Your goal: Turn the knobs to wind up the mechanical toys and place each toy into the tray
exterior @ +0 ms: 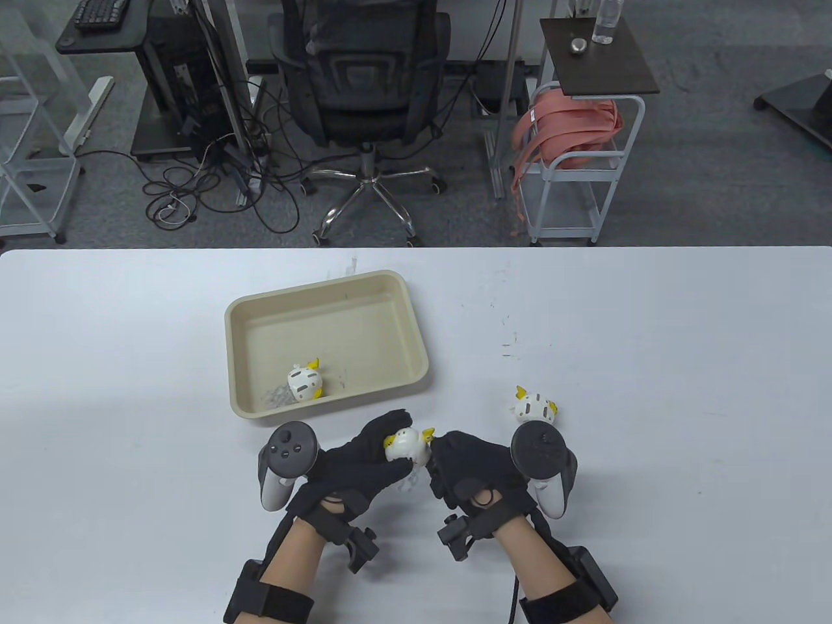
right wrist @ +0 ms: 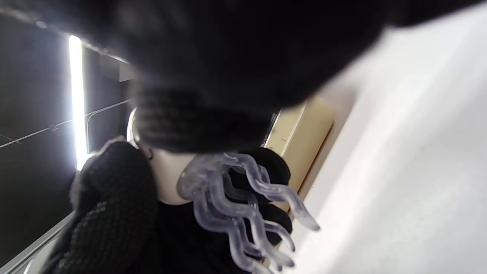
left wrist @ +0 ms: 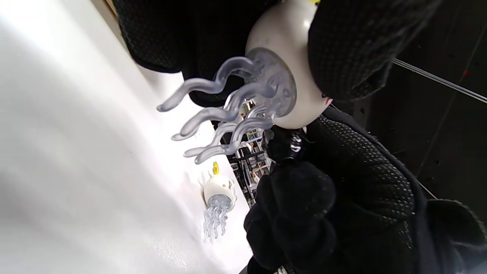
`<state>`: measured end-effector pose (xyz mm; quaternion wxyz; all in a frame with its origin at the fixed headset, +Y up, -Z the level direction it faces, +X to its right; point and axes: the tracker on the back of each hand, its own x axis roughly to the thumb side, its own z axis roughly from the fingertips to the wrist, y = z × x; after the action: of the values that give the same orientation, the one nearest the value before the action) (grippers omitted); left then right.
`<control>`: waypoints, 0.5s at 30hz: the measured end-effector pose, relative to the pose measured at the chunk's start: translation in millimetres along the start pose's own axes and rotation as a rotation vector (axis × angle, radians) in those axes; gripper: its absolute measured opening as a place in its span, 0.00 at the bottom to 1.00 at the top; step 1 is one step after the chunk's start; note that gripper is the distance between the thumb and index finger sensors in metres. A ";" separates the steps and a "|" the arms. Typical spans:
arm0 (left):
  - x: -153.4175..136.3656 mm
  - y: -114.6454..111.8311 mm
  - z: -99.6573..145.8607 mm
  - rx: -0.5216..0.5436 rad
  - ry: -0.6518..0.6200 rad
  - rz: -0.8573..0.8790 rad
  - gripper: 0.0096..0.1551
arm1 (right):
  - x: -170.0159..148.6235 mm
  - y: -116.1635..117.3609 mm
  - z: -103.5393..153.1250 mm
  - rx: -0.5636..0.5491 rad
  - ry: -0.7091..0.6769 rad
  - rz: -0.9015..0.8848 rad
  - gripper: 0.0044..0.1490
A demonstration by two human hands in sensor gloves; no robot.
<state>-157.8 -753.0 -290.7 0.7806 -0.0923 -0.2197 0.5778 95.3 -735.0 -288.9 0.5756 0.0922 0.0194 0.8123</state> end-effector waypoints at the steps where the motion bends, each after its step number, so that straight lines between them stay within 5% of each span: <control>1: -0.2 0.0 0.0 0.001 0.000 -0.004 0.43 | 0.7 0.0 0.0 -0.003 -0.008 0.014 0.28; 7: -1.2 -0.2 0.6 0.019 0.013 -0.013 0.43 | 10.6 0.0 4.7 -0.058 -0.103 0.092 0.30; 15: -7.0 1.4 1.0 0.035 0.031 0.110 0.43 | 25.1 9.2 8.8 -0.001 -0.240 0.206 0.31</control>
<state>-161.1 -759.3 -291.9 0.7526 -0.0993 -0.1922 0.6220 80.2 -715.2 -275.8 0.4876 0.1897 -0.0593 0.8502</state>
